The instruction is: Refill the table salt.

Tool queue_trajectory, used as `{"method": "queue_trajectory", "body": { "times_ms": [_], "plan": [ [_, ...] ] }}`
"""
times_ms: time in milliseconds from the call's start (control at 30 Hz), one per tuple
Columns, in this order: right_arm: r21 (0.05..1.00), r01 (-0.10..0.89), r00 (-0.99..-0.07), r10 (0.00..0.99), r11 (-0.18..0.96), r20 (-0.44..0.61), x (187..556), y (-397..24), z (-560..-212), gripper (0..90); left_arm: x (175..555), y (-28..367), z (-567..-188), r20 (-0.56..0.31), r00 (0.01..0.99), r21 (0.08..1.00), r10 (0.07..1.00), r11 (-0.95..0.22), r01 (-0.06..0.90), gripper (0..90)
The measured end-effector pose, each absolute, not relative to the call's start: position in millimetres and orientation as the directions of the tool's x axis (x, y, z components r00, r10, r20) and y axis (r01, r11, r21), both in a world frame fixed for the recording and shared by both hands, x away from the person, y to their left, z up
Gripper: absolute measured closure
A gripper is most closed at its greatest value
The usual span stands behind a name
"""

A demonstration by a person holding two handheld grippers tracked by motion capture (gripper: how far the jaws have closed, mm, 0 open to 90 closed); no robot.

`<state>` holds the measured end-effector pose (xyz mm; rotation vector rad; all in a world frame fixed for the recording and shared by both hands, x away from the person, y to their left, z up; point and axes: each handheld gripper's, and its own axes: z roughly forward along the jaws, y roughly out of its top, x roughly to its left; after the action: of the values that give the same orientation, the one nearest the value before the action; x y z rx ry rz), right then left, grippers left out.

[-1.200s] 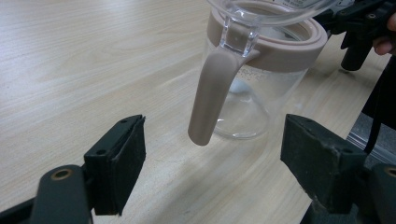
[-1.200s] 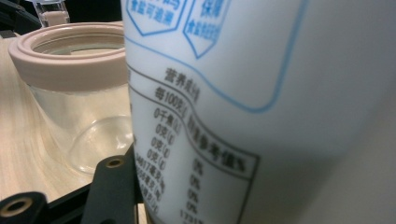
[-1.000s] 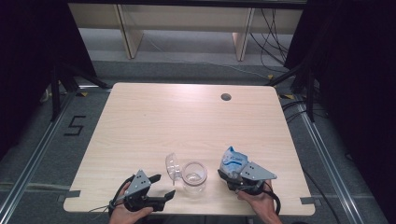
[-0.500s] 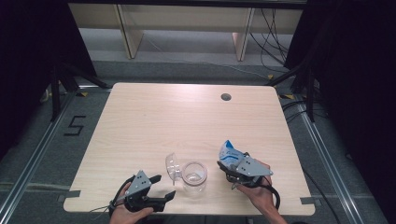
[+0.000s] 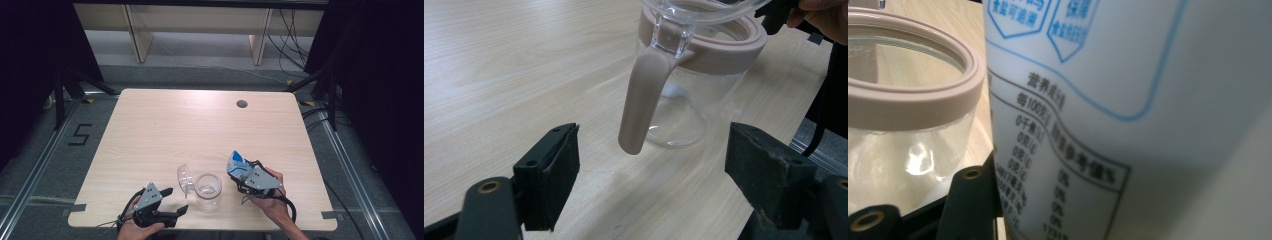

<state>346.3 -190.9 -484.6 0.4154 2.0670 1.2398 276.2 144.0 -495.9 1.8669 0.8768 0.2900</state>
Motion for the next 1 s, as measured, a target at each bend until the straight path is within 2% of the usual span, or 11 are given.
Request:
{"method": "queue_trajectory", "body": {
  "times_ms": [400,567,1000],
  "plan": [
    [0.847,-0.12,-0.713,0.55,0.517,-0.436,357.6,-193.3,-480.0,45.2,277.1,144.8,-495.6,-0.177,0.711,0.871,0.681,-0.228,0.435,21.5],
    [0.811,-0.182,-0.694,0.513,0.555,-0.506,360.1,-192.6,-477.9,45.2,276.4,142.9,-495.7,-0.181,0.709,0.873,0.682,-0.221,0.436,21.5],
    [0.744,-0.247,-0.661,0.454,0.621,-0.598,358.2,-187.1,-476.3,45.4,276.8,144.1,-495.7,-0.176,0.713,0.87,0.678,-0.231,0.435,21.4]
  ]
}}
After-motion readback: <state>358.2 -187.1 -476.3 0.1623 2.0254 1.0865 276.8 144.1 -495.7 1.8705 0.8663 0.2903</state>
